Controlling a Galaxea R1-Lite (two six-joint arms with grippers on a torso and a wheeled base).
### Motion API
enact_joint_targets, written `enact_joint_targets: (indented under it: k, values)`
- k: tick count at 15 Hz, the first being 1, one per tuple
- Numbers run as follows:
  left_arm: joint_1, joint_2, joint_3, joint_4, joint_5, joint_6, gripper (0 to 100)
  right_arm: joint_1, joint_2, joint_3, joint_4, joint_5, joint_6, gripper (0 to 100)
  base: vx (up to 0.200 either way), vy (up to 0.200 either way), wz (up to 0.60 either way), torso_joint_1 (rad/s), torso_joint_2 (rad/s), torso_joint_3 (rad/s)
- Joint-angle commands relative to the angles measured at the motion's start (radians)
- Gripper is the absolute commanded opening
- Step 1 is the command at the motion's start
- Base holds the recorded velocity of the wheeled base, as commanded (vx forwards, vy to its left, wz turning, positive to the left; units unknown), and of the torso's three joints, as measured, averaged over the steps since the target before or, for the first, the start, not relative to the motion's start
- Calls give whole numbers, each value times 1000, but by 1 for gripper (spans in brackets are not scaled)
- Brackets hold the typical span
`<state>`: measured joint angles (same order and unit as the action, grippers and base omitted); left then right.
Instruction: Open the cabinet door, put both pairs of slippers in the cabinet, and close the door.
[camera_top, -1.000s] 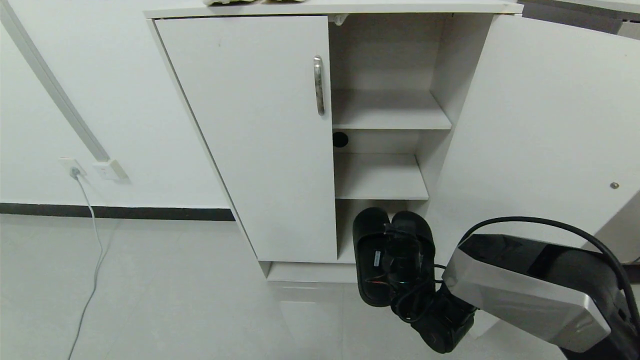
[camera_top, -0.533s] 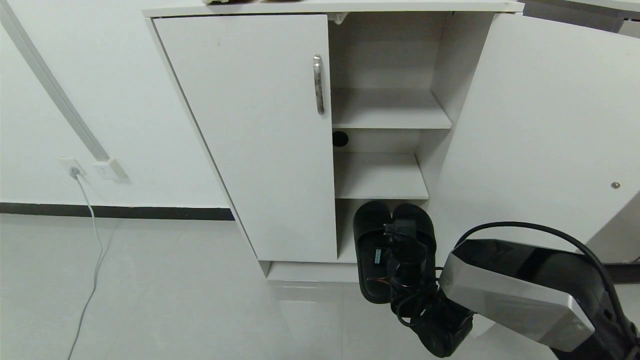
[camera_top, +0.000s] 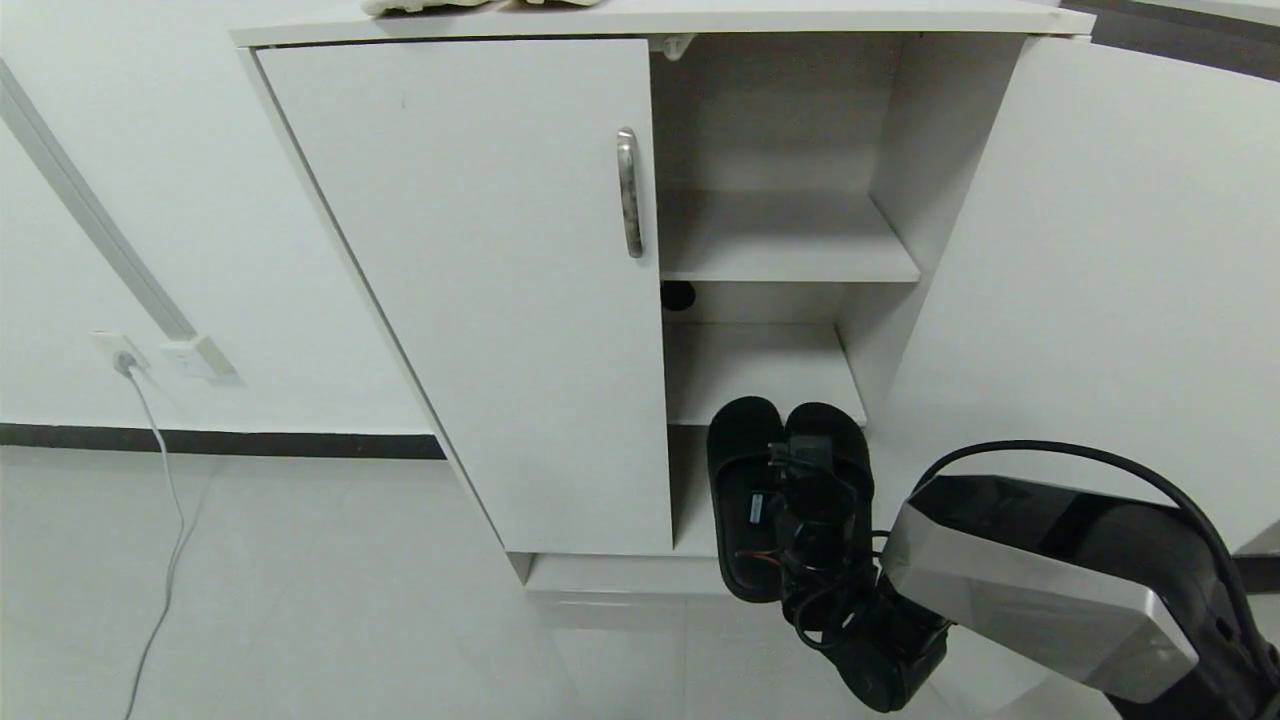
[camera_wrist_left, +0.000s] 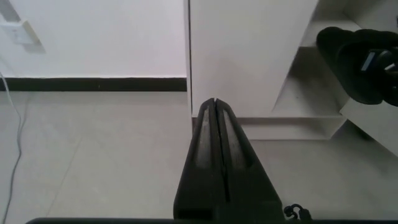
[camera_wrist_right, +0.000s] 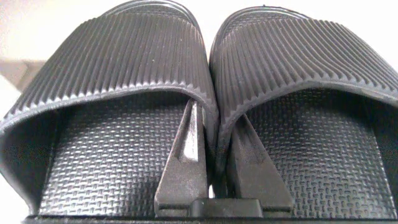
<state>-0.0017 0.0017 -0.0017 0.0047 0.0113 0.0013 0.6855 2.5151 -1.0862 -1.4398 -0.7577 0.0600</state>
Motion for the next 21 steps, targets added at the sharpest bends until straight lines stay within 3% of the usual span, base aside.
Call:
enact_joint_targets:
  k: [1, 4, 9, 14, 17, 21]
  values:
    - [-1, 1, 0, 0, 1, 0, 0, -3, -4, 0, 2, 0, 0, 0, 200, 0, 0, 2, -2, -2]
    - [-1, 1, 0, 0, 6, -1, 0, -6, -4, -1, 4, 4, 1, 0, 200, 0, 0, 1, 2, 1]
    - [0, 0, 0, -2, 6, -1, 0, -29, -7, -66, 102, 12, 6, 0, 0, 0, 0, 0, 0, 0]
    - [0, 0, 0, -2, 6, -3, 0, -35, -9, -130, 245, 93, 7, 0, 0, 0, 0, 0, 0, 0]
    - [-1, 1, 0, -2, 6, -3, 0, -64, -2, -299, 401, 93, 17, 0, 0, 0, 0, 0, 0, 0]
    - [0, 0, 0, -2, 6, -3, 0, -81, 47, -449, 506, 97, 27, 0, 0, 0, 0, 0, 0, 0]
